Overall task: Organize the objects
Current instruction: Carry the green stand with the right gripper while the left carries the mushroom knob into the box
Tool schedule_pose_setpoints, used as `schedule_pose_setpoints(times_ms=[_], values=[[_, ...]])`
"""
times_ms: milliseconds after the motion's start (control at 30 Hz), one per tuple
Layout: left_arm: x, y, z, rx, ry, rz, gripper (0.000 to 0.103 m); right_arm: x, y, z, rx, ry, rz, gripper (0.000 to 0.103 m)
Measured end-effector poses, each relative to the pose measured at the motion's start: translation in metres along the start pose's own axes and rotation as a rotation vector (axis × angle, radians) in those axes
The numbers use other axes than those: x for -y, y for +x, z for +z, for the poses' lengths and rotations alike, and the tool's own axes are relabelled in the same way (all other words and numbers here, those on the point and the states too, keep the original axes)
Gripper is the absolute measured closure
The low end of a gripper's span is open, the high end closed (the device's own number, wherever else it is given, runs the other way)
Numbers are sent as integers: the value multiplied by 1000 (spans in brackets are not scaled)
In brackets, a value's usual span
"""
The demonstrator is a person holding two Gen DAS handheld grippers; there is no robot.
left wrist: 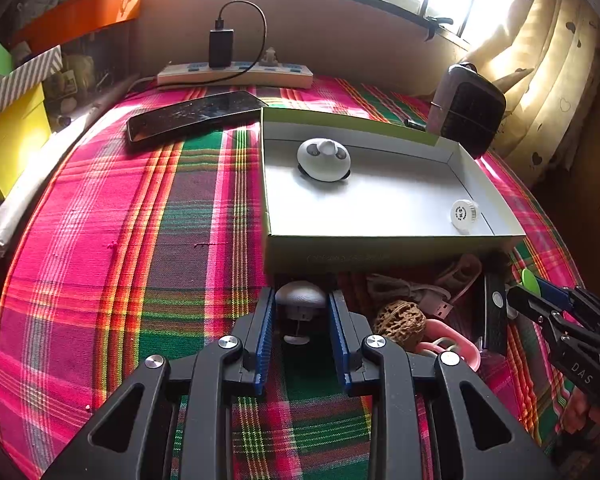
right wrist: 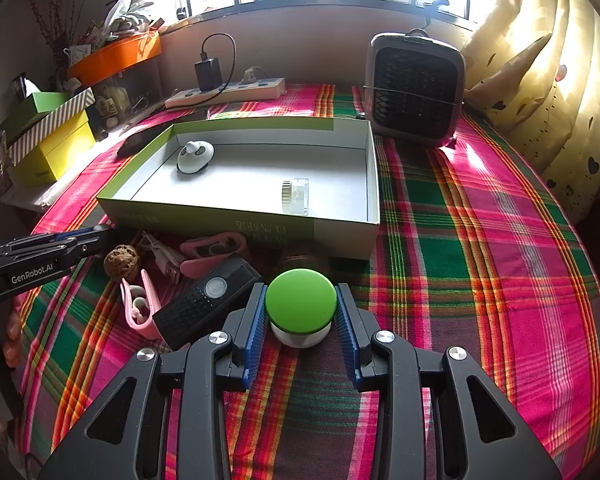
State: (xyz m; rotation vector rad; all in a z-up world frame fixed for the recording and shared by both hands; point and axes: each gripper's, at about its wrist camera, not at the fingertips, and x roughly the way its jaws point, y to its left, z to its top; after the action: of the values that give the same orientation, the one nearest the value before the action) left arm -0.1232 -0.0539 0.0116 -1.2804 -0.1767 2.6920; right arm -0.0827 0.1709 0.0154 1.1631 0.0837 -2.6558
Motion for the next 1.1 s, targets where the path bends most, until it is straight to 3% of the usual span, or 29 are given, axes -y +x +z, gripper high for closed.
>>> schedule_pose_setpoints(times_ms=[1100], values=[[16,-36,13,72,37,-21,79,5,-26,16,76,21,40,68]])
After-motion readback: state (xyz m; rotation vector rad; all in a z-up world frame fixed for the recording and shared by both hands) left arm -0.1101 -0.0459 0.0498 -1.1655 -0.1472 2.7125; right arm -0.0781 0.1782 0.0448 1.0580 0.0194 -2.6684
